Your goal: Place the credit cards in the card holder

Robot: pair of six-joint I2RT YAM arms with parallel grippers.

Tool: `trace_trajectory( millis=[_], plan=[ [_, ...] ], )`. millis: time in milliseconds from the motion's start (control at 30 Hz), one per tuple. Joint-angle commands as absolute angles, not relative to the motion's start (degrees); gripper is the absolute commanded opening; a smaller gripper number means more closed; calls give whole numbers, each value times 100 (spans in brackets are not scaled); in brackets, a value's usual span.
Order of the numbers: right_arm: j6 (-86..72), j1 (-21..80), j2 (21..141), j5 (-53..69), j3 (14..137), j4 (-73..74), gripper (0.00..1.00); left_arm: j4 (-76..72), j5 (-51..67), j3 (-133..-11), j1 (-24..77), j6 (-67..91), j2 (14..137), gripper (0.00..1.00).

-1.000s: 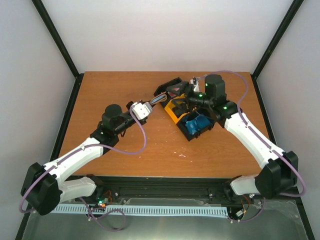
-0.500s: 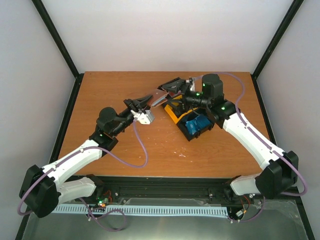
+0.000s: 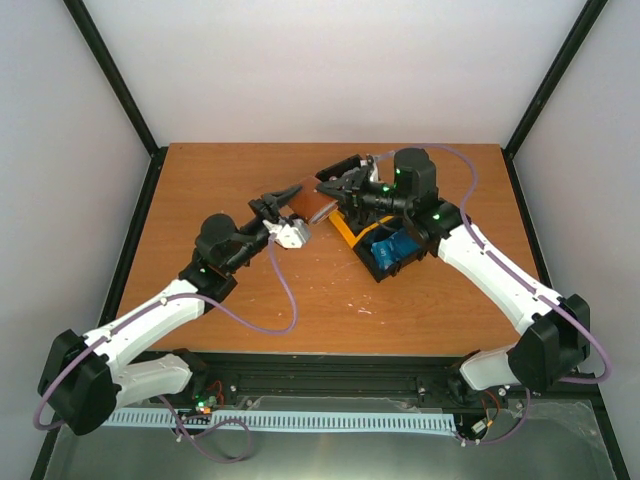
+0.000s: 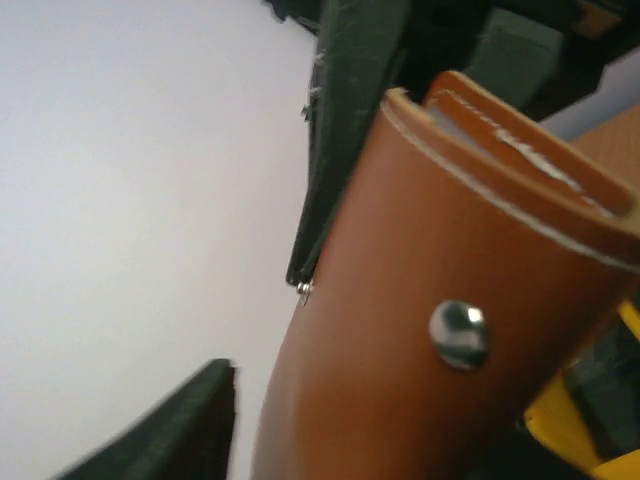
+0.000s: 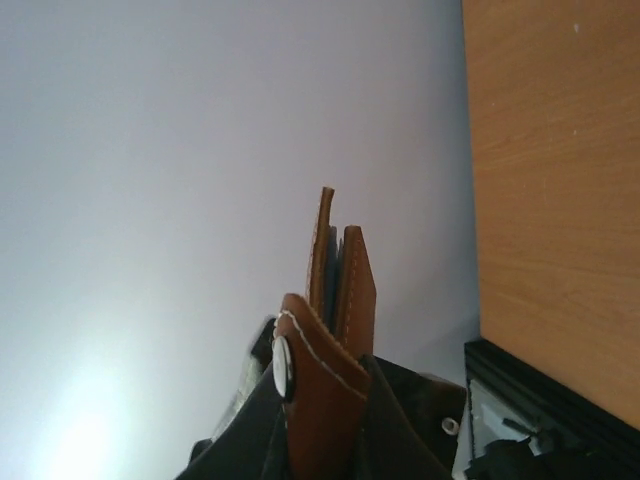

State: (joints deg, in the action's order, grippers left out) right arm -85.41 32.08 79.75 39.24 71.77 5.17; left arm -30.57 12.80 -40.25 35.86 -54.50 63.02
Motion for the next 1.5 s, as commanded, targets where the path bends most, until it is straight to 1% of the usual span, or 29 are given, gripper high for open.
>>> trace_trajectory(
  millis=[0, 33, 67, 133, 233, 300, 367, 467, 567, 633, 700, 800, 833, 867, 900, 933, 1033, 1133, 1167, 1267, 1300, 1333, 1367, 1400, 1433, 1467],
  plan=[
    [-8157, 3247, 7895, 3738, 7117, -77, 4, -2719, 640, -4307, 3630, -4075, 6047, 70],
    [-7911, 3245, 7899, 3674, 7099, -183, 4, -2482, 474, -4332, 3628, -3605, 5955, 78],
    [-7627, 3243, 7903, 3585, 7094, -144, 3, -2125, 355, -4386, 3630, -3070, 5867, 82],
    [-7074, 3228, 7893, 3400, 7022, -201, 3, -1392, 153, -4475, 3630, -1804, 5673, 87],
    [-6655, 3226, 7853, 3337, 6724, -712, 3, -368, -112, -4551, 3605, 478, 5463, 91],
    [-6467, 3225, 7878, 3452, 6679, -810, 3, 80, 137, -4603, 3566, 1844, 5404, 95],
    [-6332, 3225, 7906, 3543, 6655, -907, 3, 126, 769, -4576, 3560, 2913, 5327, 98],
    [-6358, 3226, 7863, 3604, 6551, -1138, 4, -724, 1344, -4105, 3551, 4266, 5011, 100],
    [-6547, 3223, 7874, 3719, 6422, -1425, 4, -1549, 1254, -3698, 3519, 5466, 4859, 100],
    [-6743, 3234, 7880, 3826, 6311, -1711, 4, -1878, 1265, -3502, 3412, 6261, 4930, 100],
    [-6902, 3250, 7888, 3877, 6214, -1884, 4, -2609, 1648, -3245, 3271, 6832, 5055, 100],
    [-7148, 3263, 7891, 3981, 6079, -2215, 4, -3495, 1920, -3000, 3115, 7523, 5264, 99],
    [-7228, 3272, 7889, 4015, 6047, -2293, 5, -3620, 2049, -2982, 3040, 7667, 5350, 97],
    [-7290, 3321, 7888, 4051, 5975, -2317, 5, -3956, 2423, -3144, 2888, 7845, 5682, 81],
    [-7286, 3342, 7888, 4052, 5952, -2312, 5, -3935, 2496, -3237, 2879, 7859, 5786, 75],
    [-7282, 3367, 7884, 4052, 5916, -2305, 5, -3917, 2583, -3322, 2875, 7839, 5878, 65],
    [-7212, 3400, 7902, 4044, 5813, -2227, 5, -4033, 2712, -3372, 2849, 7849, 6032, 52],
    [-7190, 3416, 7912, 4036, 5676, -2230, 5, -4190, 2882, -3358, 2817, 7911, 6190, 46],
    [-7182, 3416, 7917, 4042, 5642, -2237, 5, -4242, 2952, -3351, 2813, 7932, 6253, 42],
    [-7115, 3419, 7913, 4039, 5560, -2197, 6, -4364, 3141, -3357, 2805, 7935, 6385, 24],
    [-7041, 3417, 7903, 4028, 5544, -2118, 9, -4326, 3163, -3351, 2799, 7913, 6397, 17],
    [-6931, 3419, 7873, 4021, 5537, -1984, 15, -4211, 3189, -3349, 2789, 7848, 6403, 10],
    [-6750, 3411, 7817, 3941, 5502, -1752, 26, -4018, 3224, -3355, 2766, 7766, 6392, 4],
    [-6460, 3410, 7703, 3756, 5442, -1495, 39, -3733, 3263, -3368, 2735, 7623, 6371, 1],
    [-6220, 3410, 7573, 3537, 5335, -1233, 47, -3426, 3318, -3380, 2703, 7445, 6350, 1],
    [-6010, 3395, 7457, 3340, 5233, -946, 53, -3121, 3411, -3377, 2658, 7268, 6340, 1]
  ],
)
